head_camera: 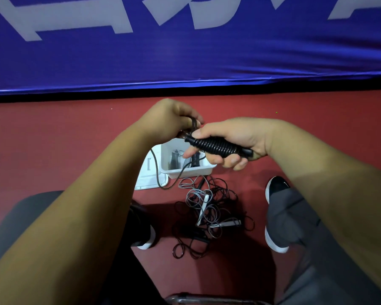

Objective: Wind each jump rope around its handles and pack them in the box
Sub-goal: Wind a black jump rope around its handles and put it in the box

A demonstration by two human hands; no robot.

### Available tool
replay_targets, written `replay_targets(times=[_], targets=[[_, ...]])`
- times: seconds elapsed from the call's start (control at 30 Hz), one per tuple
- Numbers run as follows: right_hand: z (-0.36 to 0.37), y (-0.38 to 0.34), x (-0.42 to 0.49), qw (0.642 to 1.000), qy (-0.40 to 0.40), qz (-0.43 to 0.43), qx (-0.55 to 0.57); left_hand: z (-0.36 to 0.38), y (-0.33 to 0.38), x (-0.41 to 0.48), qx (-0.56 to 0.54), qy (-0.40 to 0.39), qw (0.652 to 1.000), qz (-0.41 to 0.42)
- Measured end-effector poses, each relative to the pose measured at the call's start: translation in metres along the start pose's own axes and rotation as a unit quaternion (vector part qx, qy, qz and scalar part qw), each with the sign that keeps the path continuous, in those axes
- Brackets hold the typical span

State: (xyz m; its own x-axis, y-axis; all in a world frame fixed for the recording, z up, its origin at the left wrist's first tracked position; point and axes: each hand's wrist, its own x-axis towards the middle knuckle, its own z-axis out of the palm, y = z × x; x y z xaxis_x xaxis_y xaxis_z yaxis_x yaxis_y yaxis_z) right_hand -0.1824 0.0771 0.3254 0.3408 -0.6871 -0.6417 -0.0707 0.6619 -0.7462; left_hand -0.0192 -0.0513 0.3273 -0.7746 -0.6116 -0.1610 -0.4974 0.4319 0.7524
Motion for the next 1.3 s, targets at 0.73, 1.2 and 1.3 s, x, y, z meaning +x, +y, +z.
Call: replay_targets(times=[0.73, 1.2, 1.3], targets=[[-0.015, 0.005, 0.027, 0.945, 0.289, -0.137, -0.062, -0.022, 0.011, -0.004, 0.161, 0.032, 0.986, -0.005], [-0.004, 0.004, 0.03, 0.928, 0.327, -0.168, 0.054, 0.002, 0.01, -0.008, 0.092, -0.031, 0.993, -0.065], [-0.007, 0.0, 0.028, 0.915, 0.359, -0.172, 0.065, 0.007, 0.008, -0.006, -0.039, 0.002, 0.998, -0.041]])
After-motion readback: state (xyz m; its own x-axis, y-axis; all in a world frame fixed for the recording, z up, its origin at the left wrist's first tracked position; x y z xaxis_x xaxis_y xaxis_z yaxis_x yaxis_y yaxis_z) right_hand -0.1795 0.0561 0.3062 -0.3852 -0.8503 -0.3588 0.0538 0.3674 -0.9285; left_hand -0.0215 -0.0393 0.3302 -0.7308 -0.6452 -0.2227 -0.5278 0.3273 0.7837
